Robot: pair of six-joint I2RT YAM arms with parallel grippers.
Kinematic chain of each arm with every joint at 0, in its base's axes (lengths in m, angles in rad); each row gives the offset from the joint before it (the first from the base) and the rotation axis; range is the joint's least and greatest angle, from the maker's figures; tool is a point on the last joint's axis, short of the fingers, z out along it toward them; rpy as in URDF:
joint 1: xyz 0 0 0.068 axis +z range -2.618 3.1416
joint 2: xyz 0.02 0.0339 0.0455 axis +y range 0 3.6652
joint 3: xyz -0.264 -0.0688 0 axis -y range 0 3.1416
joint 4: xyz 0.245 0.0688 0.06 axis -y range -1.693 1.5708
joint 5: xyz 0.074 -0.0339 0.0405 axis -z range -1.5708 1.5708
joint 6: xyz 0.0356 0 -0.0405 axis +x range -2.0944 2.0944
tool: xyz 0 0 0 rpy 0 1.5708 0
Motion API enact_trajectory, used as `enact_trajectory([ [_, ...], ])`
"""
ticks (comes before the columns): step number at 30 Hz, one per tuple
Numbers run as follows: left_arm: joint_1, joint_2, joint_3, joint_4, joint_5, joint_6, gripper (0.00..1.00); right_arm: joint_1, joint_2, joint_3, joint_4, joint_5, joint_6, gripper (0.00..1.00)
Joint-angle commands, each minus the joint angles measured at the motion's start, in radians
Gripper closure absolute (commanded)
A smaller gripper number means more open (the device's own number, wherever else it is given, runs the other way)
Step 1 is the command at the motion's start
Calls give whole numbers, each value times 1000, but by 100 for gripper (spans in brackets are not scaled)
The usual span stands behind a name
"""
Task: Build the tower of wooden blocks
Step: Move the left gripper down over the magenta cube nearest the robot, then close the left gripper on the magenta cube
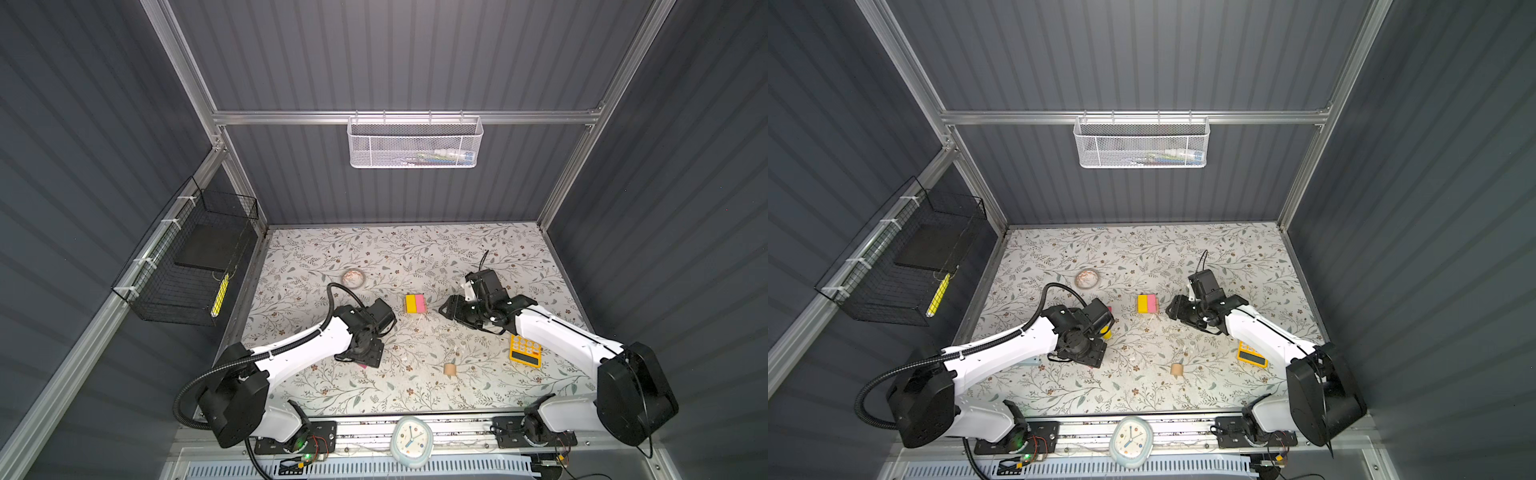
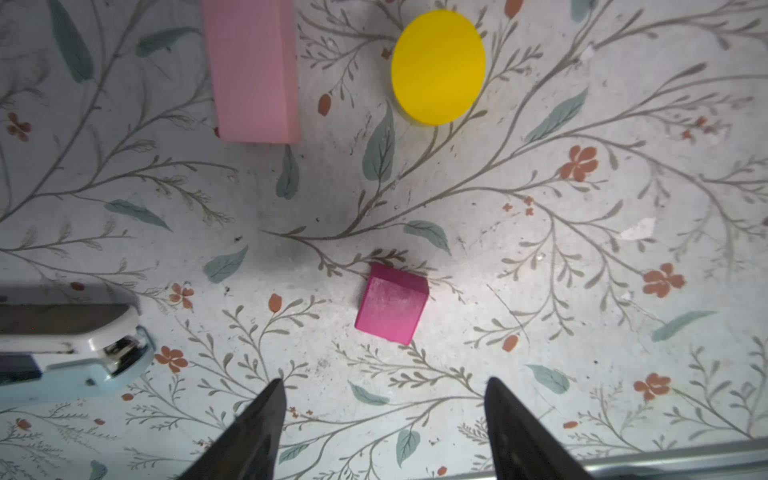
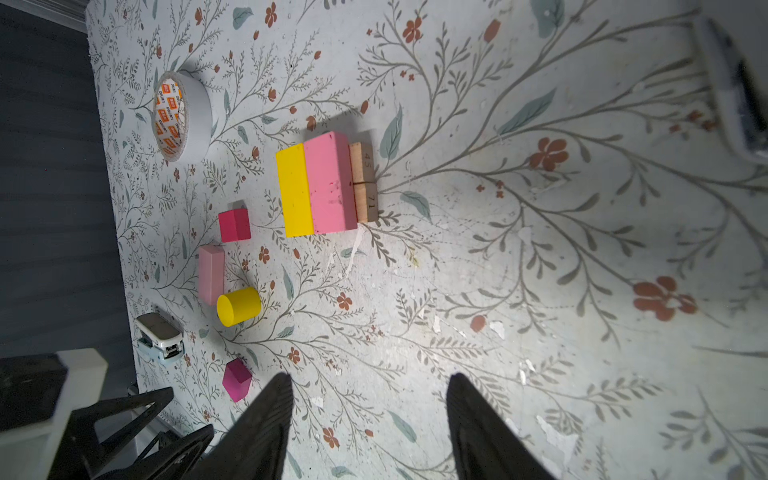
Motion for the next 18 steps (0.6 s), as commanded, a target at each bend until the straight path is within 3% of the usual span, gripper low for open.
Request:
enact_trajectory([
  [1,1,32,-32,64,18,3,26,5,-19,-13,-7,19,13,39],
  [9,10,88,-75,143,-2,-3,30,6,-42,-18,-27,39,14,38],
  [18,49,144,-111,227,72,-17,41,8,-40,-1,-36,39,13,38],
])
